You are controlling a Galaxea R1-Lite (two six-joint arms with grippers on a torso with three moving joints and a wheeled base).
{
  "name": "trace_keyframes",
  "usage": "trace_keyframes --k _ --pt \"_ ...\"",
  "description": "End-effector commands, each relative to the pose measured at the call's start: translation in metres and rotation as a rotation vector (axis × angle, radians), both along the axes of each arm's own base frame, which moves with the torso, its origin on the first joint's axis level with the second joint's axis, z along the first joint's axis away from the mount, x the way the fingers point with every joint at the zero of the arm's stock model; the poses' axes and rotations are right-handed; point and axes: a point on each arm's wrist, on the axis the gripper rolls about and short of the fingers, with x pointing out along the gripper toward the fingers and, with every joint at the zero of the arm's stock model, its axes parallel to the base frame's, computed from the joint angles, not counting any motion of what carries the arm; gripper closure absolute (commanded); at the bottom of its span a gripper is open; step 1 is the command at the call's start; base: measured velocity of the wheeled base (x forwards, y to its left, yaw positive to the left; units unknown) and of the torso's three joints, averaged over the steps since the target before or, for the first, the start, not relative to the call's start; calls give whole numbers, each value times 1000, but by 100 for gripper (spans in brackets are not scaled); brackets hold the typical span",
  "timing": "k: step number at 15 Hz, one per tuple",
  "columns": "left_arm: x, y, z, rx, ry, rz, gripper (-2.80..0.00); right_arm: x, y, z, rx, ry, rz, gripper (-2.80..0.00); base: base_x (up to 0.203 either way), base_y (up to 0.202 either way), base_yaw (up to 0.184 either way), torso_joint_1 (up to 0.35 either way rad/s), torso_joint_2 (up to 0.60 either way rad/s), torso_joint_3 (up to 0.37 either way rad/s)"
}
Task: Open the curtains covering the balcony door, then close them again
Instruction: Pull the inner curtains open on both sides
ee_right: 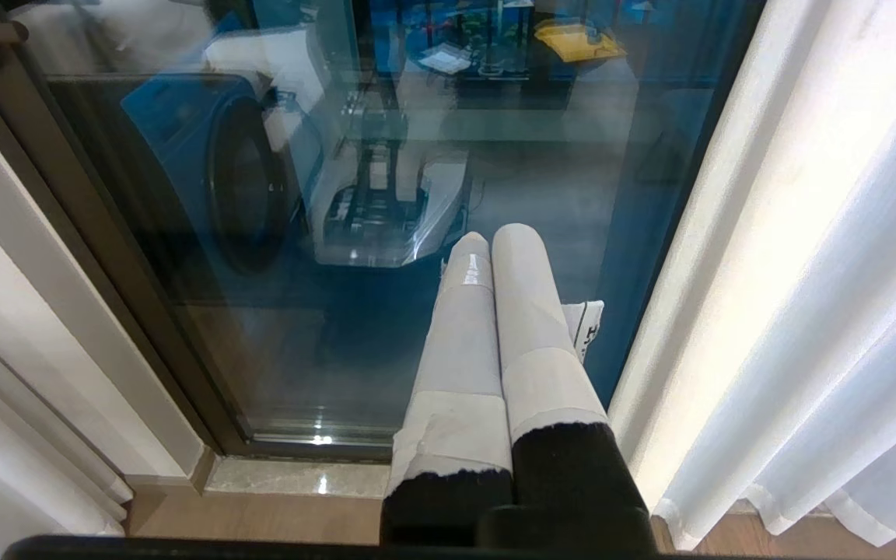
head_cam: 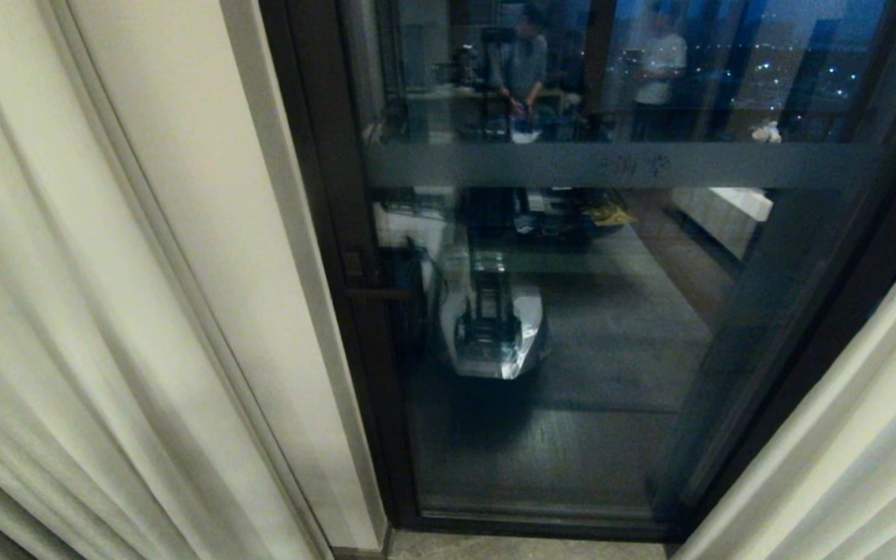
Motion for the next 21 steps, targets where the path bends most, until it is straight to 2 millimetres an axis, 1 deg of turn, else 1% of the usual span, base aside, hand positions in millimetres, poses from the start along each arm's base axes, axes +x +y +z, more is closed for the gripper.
trace_keyframes --k 1,3,8,11,13,21 --pt "0 0 -10 11 -64 1 0 0 0 0 0 0 0 0 0 0 0 0 0 0" --pt "4 0 -8 23 -154 6 0 0 0 0 0 0 0 0 0 0 0 0 0 0" --pt "8 2 -11 41 -214 97 0 0 0 0 0 0 0 0 0 0 0 0 0 0" --pt "8 2 -20 87 -127 99 0 0 0 0 0 0 0 0 0 0 0 0 0 0" --pt "8 2 -19 145 -137 88 0 0 0 0 0 -1 0 0 0 0 0 0 0 0" --pt "8 2 -19 135 -136 97 0 0 0 0 0 0 0 0 0 0 0 0 0 0"
